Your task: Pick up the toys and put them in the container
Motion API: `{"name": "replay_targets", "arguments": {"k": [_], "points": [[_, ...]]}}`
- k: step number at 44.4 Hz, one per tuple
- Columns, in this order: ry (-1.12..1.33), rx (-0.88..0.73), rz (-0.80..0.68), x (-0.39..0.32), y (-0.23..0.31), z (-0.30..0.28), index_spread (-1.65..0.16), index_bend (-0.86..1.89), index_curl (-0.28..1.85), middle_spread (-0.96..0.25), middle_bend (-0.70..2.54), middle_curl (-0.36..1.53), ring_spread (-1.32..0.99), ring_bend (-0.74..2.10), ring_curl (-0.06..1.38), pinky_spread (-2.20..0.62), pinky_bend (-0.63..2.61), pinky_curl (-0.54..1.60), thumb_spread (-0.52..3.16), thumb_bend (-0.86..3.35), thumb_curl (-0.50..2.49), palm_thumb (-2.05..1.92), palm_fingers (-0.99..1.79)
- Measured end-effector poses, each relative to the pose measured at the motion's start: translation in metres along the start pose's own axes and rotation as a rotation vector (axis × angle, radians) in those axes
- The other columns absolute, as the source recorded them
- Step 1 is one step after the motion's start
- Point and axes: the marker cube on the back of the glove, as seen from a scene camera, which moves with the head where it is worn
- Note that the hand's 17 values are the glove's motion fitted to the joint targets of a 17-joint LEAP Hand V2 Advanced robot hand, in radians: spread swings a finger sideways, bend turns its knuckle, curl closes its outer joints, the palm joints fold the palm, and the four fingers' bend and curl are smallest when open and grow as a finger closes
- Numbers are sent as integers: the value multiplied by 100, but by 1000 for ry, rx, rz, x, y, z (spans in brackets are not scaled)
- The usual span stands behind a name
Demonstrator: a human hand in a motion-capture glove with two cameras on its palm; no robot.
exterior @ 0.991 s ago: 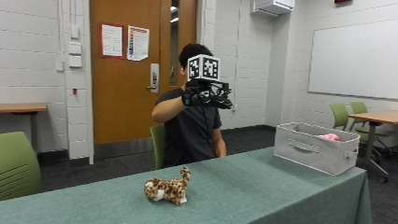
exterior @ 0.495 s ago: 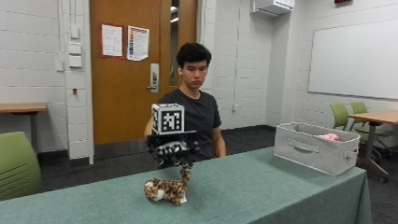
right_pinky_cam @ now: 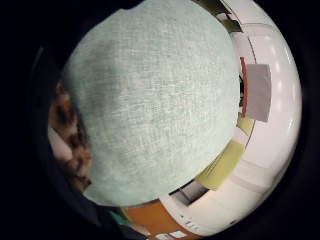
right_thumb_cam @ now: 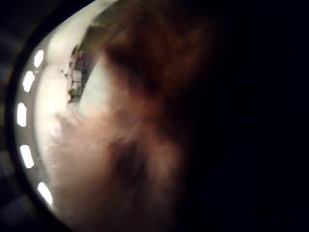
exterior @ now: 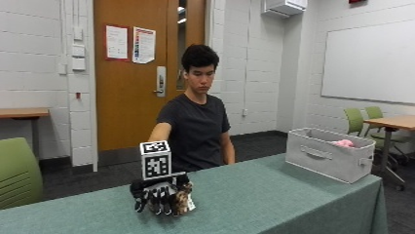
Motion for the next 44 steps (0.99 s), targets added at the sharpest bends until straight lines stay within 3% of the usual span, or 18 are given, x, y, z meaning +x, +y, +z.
{"name": "replay_targets", "arguments": {"k": [7,18,25,30,38,44], "points": [[-31,10,6,7,-1,5,-31,51,58,-11,14,35,-23,13,17,2,58,33,77,-9,19,-11,-6],[-61,74,20,6,5,0,-32,62,59,-14,16,31,-32,26,18,-5,80,38,114,20,29,35,28],[-43,123,-20,-8,15,-15,-32,58,59,-17,28,35,-42,55,26,-18,72,35,119,29,37,52,74],[-1,128,-72,-28,19,-36,-33,38,55,-27,45,41,-45,81,33,-31,73,33,109,26,43,55,115],[10,120,-101,-82,31,-90,-33,32,60,-33,81,55,-42,98,43,-43,66,34,97,18,49,52,132],[35,242,-161,-136,34,-143,-35,40,65,-33,92,59,-41,103,46,-46,64,34,91,16,54,54,132]]}}
